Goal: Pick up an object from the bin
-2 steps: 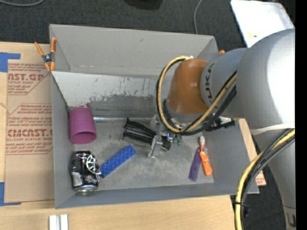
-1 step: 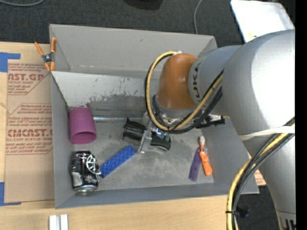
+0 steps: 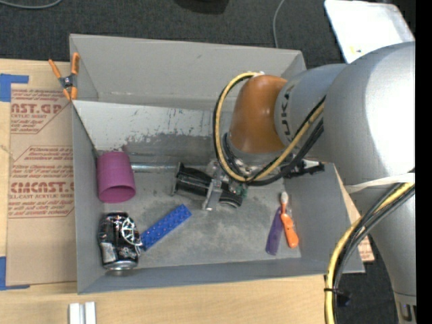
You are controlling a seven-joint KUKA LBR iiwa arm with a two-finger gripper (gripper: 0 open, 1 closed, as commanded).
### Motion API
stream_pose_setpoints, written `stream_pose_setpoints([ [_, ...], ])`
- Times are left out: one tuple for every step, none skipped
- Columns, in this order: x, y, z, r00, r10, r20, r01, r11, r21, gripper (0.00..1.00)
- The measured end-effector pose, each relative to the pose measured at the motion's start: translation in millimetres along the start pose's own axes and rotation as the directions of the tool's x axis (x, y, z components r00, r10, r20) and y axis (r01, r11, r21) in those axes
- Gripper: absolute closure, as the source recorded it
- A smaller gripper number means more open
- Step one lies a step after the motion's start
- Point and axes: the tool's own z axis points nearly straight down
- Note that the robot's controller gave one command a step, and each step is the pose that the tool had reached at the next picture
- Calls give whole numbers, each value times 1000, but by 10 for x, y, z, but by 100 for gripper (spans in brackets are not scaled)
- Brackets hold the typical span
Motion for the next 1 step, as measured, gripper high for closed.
stream_pose_setpoints([
  [0, 0, 0, 1000, 0, 0, 0, 1000, 0, 100],
])
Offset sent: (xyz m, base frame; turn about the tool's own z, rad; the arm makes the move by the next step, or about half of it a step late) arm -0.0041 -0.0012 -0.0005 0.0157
